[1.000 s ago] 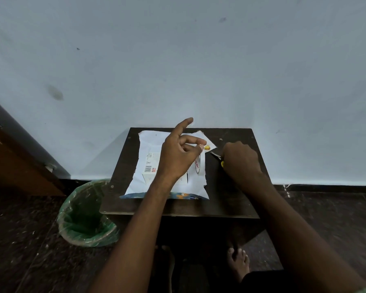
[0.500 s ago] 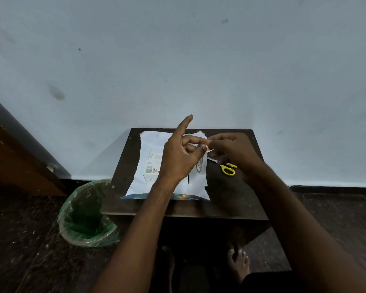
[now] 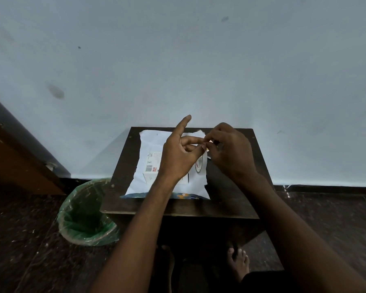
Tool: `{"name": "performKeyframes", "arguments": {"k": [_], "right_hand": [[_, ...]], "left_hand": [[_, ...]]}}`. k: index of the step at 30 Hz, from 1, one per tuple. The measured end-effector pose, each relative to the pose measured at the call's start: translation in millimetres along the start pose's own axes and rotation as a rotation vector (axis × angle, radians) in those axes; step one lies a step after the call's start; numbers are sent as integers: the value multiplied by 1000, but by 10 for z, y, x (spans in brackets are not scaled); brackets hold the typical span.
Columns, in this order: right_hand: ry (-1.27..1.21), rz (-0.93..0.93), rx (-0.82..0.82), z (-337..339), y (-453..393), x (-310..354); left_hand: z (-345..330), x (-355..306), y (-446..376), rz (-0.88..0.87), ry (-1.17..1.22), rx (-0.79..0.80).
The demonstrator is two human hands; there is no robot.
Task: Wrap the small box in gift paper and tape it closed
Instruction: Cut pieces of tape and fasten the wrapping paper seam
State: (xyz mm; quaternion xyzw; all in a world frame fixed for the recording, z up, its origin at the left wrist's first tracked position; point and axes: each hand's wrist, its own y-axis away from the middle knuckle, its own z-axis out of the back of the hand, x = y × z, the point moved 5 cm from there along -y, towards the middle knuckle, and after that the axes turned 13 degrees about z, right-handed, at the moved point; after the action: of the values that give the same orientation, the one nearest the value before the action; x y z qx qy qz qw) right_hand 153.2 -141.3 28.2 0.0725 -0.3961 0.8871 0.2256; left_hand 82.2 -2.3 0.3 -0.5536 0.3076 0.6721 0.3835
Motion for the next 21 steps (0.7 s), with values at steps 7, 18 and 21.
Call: {"name": "performKeyframes", "arguments": {"k": [7, 18, 21], "right_hand": [[-384, -363, -117, -33, 21, -126], [-1051, -976, -282, -243, 196, -75], [-1124, -1058, -318, -290, 214, -79]], "left_hand": [[0, -27, -26, -58, 55, -1], [35, -65, 21, -87, 95, -159], [33, -55, 16, -77, 111, -172]]}}
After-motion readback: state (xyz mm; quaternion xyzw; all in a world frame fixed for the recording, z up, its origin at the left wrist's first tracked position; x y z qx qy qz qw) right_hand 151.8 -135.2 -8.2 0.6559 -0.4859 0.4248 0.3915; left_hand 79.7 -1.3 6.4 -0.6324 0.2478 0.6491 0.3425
